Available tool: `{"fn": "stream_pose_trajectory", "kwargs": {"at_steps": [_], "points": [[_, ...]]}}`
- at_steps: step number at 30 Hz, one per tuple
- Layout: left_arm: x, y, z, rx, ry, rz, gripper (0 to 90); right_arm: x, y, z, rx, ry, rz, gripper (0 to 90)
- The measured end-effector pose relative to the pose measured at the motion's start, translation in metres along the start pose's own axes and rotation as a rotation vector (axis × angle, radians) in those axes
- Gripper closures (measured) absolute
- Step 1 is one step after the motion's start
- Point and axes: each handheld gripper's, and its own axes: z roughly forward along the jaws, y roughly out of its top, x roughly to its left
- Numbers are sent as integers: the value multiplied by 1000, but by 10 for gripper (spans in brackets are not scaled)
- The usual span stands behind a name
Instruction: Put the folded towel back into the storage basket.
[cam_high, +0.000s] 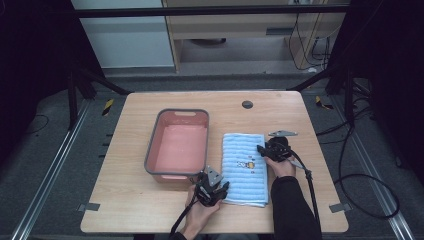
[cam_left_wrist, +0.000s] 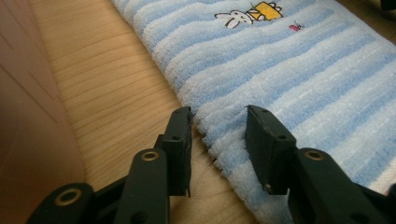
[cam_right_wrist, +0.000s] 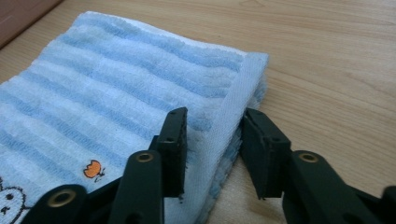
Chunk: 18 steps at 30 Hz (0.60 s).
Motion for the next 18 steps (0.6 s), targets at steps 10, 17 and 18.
{"fn": "stream_pose_trajectory", "kwargs": {"at_steps": [10,17,18], "points": [[-1,1,0,5,-31,-14,763,3,0,0,5,44,23,812],[-1,1,-1,-10,-29,-32,848,5,1,-1,5,35,11,835],[-1,1,-1,-15,-33,-41,853,6,2,-2,5,33,8,836]]}}
